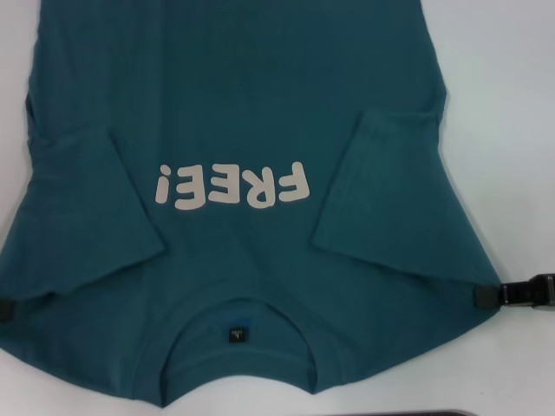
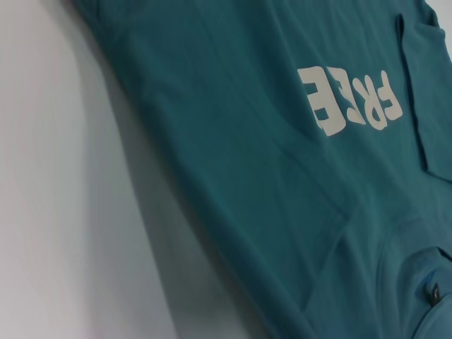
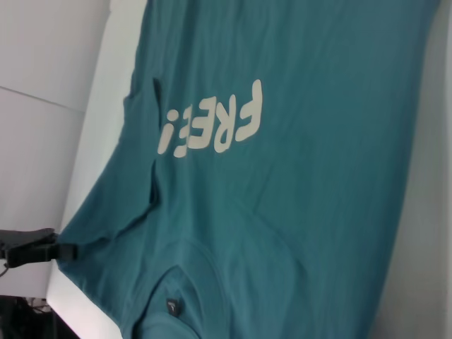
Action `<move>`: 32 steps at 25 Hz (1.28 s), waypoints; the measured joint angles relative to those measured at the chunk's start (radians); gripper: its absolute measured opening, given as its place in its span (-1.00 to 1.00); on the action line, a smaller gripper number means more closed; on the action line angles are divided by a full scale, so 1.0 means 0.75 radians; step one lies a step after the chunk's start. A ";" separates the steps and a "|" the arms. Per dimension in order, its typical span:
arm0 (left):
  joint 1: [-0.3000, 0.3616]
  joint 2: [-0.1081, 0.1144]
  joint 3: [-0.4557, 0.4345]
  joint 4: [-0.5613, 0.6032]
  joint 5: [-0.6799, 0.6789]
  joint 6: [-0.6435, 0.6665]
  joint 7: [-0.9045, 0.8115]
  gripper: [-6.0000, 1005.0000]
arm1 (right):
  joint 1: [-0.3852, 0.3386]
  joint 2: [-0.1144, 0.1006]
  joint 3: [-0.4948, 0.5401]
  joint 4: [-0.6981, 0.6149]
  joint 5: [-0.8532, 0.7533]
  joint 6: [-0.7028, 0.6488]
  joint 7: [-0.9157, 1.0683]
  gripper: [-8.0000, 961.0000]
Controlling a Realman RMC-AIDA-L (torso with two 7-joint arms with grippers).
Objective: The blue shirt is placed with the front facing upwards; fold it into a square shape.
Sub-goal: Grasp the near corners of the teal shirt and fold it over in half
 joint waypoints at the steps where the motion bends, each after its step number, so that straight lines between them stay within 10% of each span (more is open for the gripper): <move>1: 0.003 0.007 0.000 0.001 0.005 0.007 0.002 -0.93 | -0.010 0.002 0.010 0.001 0.000 -0.008 -0.012 -0.93; 21: 0.042 0.016 -0.001 0.004 0.051 0.067 0.025 -0.93 | -0.102 -0.004 0.098 0.051 -0.005 -0.068 -0.086 -0.92; 32: -0.075 0.018 -0.134 0.040 -0.036 0.061 0.026 -0.93 | 0.033 -0.030 0.189 0.050 0.004 -0.087 -0.076 -0.92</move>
